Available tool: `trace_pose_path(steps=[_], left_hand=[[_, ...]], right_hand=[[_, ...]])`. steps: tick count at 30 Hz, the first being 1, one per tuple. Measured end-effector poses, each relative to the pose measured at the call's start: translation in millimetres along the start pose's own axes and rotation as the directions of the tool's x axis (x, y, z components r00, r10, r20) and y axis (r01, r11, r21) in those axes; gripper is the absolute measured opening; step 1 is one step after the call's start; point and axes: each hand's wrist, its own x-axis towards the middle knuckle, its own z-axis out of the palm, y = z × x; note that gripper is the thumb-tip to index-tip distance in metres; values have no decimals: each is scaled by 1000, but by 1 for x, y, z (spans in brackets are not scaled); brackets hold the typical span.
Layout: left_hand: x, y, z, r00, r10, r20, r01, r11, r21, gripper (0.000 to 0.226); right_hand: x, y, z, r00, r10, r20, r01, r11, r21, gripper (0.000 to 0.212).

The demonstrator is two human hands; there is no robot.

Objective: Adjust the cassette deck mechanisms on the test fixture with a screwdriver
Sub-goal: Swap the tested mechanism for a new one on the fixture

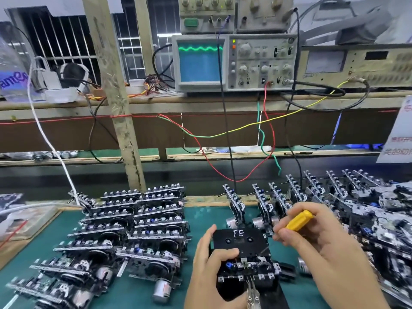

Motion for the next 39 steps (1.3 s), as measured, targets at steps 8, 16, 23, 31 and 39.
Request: trace_pose_path(steps=[8,16,23,31,39], left_hand=[[-3,11,0,996,-37,-76,37,999,-1,62],[-3,20,-1,996,-76,-42,77,997,17,59],[-5,21,-4,993,-112,-19,112,994,-11,56],[-5,16,-1,993,-109,-37,109,994,2,67],[-5,17,-1,995,-87,-48,86,996,-25,67]], right_hand=[[10,-11,12,992,-49,118,51,999,-11,19],[10,-7,19,979,-40,200,58,995,-87,16],[13,1,22,978,-60,200,68,997,-34,30],[17,1,22,983,-67,172,67,998,2,21],[16,3,26,977,-57,204,62,998,-15,20]])
